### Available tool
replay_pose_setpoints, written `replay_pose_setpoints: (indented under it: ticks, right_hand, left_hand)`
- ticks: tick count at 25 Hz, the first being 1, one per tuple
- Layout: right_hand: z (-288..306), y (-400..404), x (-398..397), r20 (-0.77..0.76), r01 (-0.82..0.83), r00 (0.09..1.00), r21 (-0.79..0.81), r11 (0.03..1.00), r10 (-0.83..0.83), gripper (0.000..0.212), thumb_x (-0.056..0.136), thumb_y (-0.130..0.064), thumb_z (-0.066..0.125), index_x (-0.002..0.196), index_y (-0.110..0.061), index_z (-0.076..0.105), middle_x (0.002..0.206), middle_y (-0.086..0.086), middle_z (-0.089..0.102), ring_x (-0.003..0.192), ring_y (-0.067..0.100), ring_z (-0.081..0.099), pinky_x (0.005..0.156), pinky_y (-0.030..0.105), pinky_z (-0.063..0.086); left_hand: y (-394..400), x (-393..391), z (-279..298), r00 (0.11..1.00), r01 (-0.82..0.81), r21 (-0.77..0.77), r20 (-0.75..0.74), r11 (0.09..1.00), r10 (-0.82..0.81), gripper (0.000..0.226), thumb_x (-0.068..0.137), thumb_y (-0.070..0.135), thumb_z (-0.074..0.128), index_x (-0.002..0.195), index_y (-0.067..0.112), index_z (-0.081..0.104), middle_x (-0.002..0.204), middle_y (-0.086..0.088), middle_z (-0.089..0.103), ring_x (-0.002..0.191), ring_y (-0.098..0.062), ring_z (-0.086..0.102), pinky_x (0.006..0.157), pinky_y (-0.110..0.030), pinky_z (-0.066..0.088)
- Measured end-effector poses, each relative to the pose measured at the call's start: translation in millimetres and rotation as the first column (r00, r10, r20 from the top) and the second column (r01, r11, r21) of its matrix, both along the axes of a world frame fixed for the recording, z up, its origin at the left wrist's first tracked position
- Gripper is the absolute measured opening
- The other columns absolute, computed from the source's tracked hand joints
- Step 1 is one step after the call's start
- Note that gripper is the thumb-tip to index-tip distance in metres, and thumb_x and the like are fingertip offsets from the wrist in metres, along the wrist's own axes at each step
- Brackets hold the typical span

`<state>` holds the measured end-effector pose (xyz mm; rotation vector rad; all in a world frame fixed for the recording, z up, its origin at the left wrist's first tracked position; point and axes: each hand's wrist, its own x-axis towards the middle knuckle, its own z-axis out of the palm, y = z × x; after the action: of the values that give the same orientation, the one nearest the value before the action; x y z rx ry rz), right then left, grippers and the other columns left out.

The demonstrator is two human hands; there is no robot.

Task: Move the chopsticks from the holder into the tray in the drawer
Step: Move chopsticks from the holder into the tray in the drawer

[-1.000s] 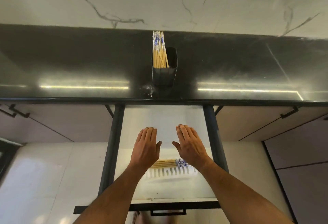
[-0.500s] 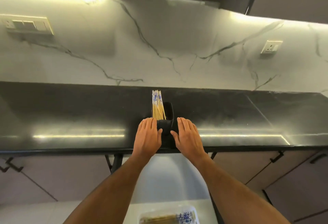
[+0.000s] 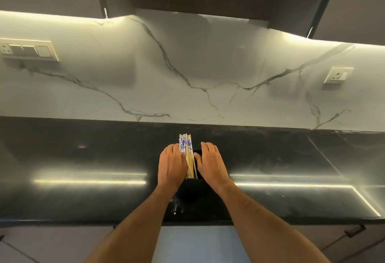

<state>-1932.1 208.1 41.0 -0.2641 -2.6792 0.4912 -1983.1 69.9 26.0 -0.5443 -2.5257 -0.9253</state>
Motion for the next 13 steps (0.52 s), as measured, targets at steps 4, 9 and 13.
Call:
replay_pose_setpoints:
  ticks: [4,9,13]
  right_hand:
    - [-14,8,-37,0.077,-0.004,0.997,-0.147,0.989,0.016,0.049,0.101,-0.037,0.058,0.141,-0.01,0.05,0.136,0.006,0.057,0.124,0.018,0.053,0.101,0.027,0.045]
    - [-31,3,-61,0.052,-0.023,0.998,-0.244,0.97,0.036,0.034,0.099,-0.04,0.059,0.121,-0.013,0.061,0.111,0.005,0.062,0.093,0.011,0.056,0.077,0.02,0.044]
    - [-37,-1,-67,0.018,0.009,1.0,-0.321,0.947,-0.003,0.025,0.101,-0.033,0.06,0.115,-0.013,0.064,0.105,0.004,0.062,0.085,0.011,0.059,0.072,0.023,0.051]
  left_hand:
    - [21,-33,-16,0.987,-0.051,0.068,0.158,0.996,0.039,0.027,0.1,0.025,0.055,0.123,0.012,0.057,0.114,-0.004,0.063,0.102,-0.018,0.059,0.087,-0.029,0.045]
    - [31,-59,-33,0.955,-0.075,0.088,0.292,0.993,0.047,0.02,0.101,0.027,0.054,0.117,0.015,0.058,0.11,-0.001,0.061,0.095,-0.012,0.055,0.083,-0.03,0.051]
    - [37,-60,-34,0.944,-0.102,0.144,0.325,0.984,0.05,0.007,0.1,0.022,0.054,0.105,0.017,0.057,0.1,0.001,0.059,0.086,-0.01,0.054,0.072,-0.025,0.042]
